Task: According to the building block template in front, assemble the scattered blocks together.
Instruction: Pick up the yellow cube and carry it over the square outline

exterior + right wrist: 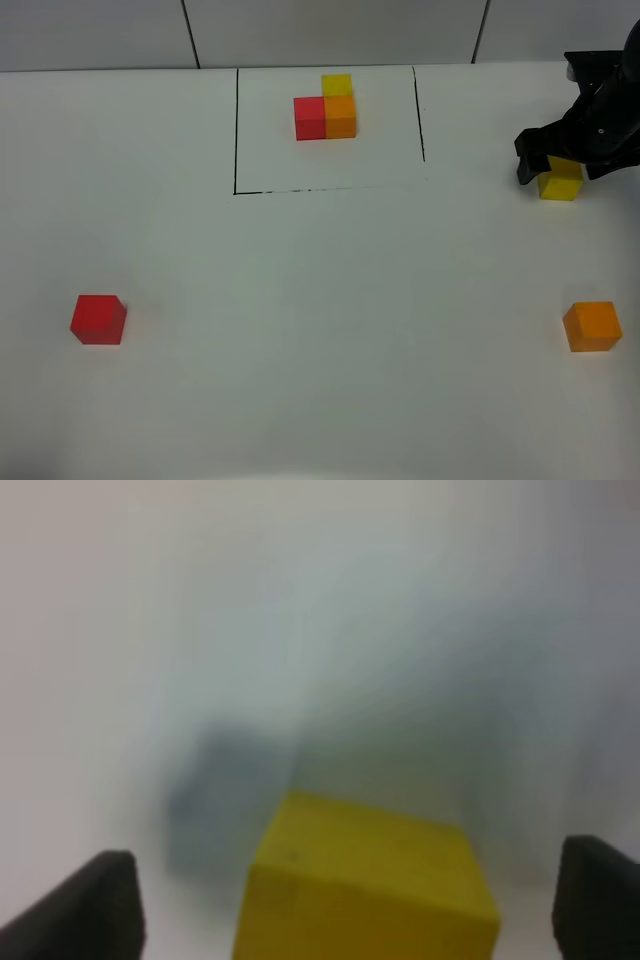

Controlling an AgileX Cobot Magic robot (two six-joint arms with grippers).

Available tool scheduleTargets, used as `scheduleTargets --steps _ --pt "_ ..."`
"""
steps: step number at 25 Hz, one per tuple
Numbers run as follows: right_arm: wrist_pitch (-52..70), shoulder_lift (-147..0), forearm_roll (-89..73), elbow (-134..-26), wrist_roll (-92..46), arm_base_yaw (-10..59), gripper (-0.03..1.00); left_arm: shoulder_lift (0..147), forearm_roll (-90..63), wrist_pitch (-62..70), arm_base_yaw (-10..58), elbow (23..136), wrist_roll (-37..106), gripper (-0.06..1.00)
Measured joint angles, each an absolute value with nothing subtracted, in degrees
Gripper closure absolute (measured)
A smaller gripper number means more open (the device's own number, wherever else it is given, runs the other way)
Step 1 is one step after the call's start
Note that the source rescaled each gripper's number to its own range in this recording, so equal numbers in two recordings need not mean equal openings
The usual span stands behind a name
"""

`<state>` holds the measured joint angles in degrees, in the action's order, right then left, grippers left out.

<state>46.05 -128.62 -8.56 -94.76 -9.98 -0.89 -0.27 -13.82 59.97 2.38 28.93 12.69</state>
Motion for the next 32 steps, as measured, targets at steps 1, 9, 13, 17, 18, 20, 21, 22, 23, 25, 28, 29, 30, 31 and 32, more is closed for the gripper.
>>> scheduleTargets --steps 1,9,13,17,18,20,21,22,23,25,28,29,30,31,32 --pt "46.3 -128.6 -8.6 -94.8 -10.0 -0.9 0.27 -0.3 -13.8 60.0 2.4 28.9 12.7 0.25" --pt "47.7 -128.6 -7.3 -94.8 -10.0 -0.9 0.95 -0.3 -13.8 60.0 2.4 28.9 12.7 0.25" --pt "49.1 -128.4 -6.8 -94.8 -11.7 -0.7 0.95 -0.3 -13.8 60.0 2.4 28.9 12.7 0.25" --pt "52.2 -126.3 -5.3 -94.8 -17.1 2.0 0.95 -0.3 -13.8 60.0 2.4 28.9 12.7 0.25" --pt "53.0 -125.3 -5.0 -94.8 -18.9 3.2 0.95 -0.3 -13.8 60.0 2.4 28.9 12.7 0.25" --pt "55.0 -123.1 -4.9 -94.8 -23.2 6.2 0.95 -0.3 -13.8 60.0 2.4 28.9 12.7 0.25" --pt "56.3 -122.4 -5.0 -94.8 -24.7 8.1 0.95 -0.3 -13.8 60.0 2.4 28.9 12.7 0.25" --pt "57.6 -121.7 -5.2 -94.8 -26.2 10.1 0.95 -0.3 -13.8 60.0 2.4 28.9 12.7 0.25" --pt "58.7 -121.1 -5.4 -94.8 -27.5 11.9 0.95 -0.3 -13.8 60.0 2.4 28.9 12.7 0.25" --pt "60.4 -120.9 -5.9 -94.8 -30.2 16.4 0.95 -0.3 -13.8 60.0 2.4 28.9 12.7 0.25" --pt "61.5 -120.9 -6.2 -94.8 -36.1 23.3 0.95 -0.3 -13.8 60.0 2.4 28.9 12.7 0.25" --pt "61.6 -120.9 -6.3 -94.8 -37.9 25.7 0.95 -0.3 -13.8 60.0 2.4 28.9 12.7 0.25" --pt "61.6 -121.0 -6.4 -94.8 -40.4 27.6 0.95 -0.3 -13.8 60.0 2.4 28.9 12.7 0.25" --pt "61.7 -121.1 -6.4 -94.8 -43.1 29.7 0.95 -0.3 -13.8 60.0 2.4 28.9 12.7 0.25" --pt "61.8 -121.3 -6.6 -94.8 -45.5 31.4 0.95 -0.3 -13.8 60.0 2.4 28.9 12.7 0.25"
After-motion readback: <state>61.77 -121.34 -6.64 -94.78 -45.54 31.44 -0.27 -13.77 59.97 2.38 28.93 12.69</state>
